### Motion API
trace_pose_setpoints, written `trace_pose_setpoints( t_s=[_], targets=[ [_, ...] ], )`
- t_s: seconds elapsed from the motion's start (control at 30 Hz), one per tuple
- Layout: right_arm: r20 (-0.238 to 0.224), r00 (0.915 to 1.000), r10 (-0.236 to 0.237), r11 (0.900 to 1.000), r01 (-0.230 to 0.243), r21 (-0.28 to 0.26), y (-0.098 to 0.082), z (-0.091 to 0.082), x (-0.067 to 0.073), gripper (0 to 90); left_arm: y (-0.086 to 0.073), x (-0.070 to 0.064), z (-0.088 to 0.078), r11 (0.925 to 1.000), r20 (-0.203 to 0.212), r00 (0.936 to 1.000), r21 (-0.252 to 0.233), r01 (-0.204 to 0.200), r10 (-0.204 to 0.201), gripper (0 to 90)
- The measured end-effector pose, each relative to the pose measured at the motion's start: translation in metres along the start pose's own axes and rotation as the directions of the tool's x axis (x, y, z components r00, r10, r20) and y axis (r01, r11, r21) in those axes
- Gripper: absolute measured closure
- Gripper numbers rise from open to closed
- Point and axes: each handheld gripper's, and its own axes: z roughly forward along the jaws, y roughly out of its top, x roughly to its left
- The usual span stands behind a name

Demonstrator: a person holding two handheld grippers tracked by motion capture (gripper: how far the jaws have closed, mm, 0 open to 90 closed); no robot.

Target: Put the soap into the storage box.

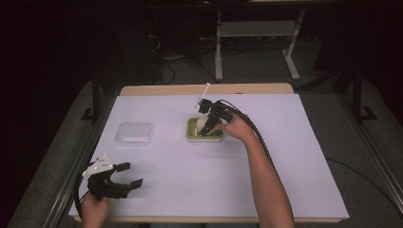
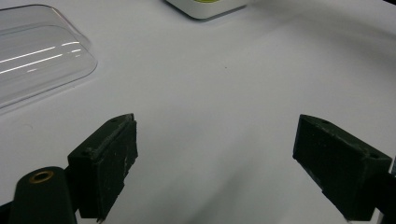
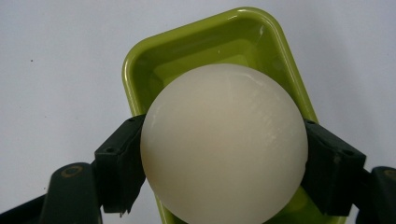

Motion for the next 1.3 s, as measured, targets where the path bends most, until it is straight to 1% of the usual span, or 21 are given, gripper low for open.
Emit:
trace_pose_setpoints(
  t_s=[0.43,0.67,0.77,0.93,0.97,1.0,1.13,1.17,1.2,1.23,1.27,1.3],
  targets=[
    [-0.002,1.0,0.002,1.0,-0.002,0.01,-0.001,-0.001,-0.001,23.6,0.0,0.0,-0.001,1.0,0.0,1.0,0.0,0.005,-0.005,13.0],
    [0.003,0.9999,0.014,1.0,-0.014,0.01,0.0,0.0,0.0,23.6,0.0,0.0,0.0,1.0,0.0,1.0,0.001,0.002,-0.002,13.0],
    [0.003,0.9999,0.012,1.0,-0.012,0.006,0.0,0.0,0.0,23.5,0.0,0.0,-0.001,1.0,0.0,1.0,0.0,0.004,-0.004,13.0],
    [-0.001,0.9998,0.022,1.0,-0.022,0.01,0.0,0.0,-0.001,23.5,0.0,0.0,0.0,1.0,0.001,1.0,0.0,0.005,-0.005,13.0],
    [-0.001,0.9998,0.022,1.0,-0.022,0.01,-0.001,0.0,-0.002,23.5,0.0,0.0,0.0,1.0,0.001,1.0,0.002,0.0,0.0,13.0],
    [-0.007,0.9994,0.033,0.999,-0.033,0.009,-0.001,0.0,-0.002,23.5,0.0,0.0,0.0,1.0,0.001,1.0,0.0,0.001,-0.001,13.0],
    [-0.006,0.9995,0.031,0.999,-0.031,0.007,-0.002,0.0,-0.003,23.2,0.0,0.0,0.0,1.0,0.0,1.0,0.001,0.003,-0.003,13.0],
    [-0.001,0.9994,0.035,0.999,-0.035,0.004,-0.003,0.0,-0.003,23.4,0.0,0.0,0.0,1.0,0.0,1.0,0.002,0.0,0.0,13.0],
    [0.0,0.9993,0.038,0.999,-0.038,-0.014,-0.004,-0.002,-0.004,23.8,0.0,0.0,0.0,1.0,0.001,1.0,0.0,0.003,-0.003,13.0],
    [-0.01,0.9987,0.049,0.998,-0.05,-0.04,-0.004,-0.006,-0.005,25.8,0.0,0.0,0.0,1.0,0.0,1.0,0.0,0.002,-0.002,13.0],
    [-0.02,0.9987,0.047,0.997,-0.048,-0.06,-0.005,-0.009,-0.006,26.4,0.0,0.0,0.0,1.0,0.0,1.0,-0.001,0.003,-0.003,13.0],
    [-0.019,0.9983,0.055,0.996,-0.056,-0.064,-0.006,-0.011,-0.006,25.8,0.0,0.0,0.0,1.0,-0.001,1.0,0.002,-0.002,0.002,13.0]
  ],
)
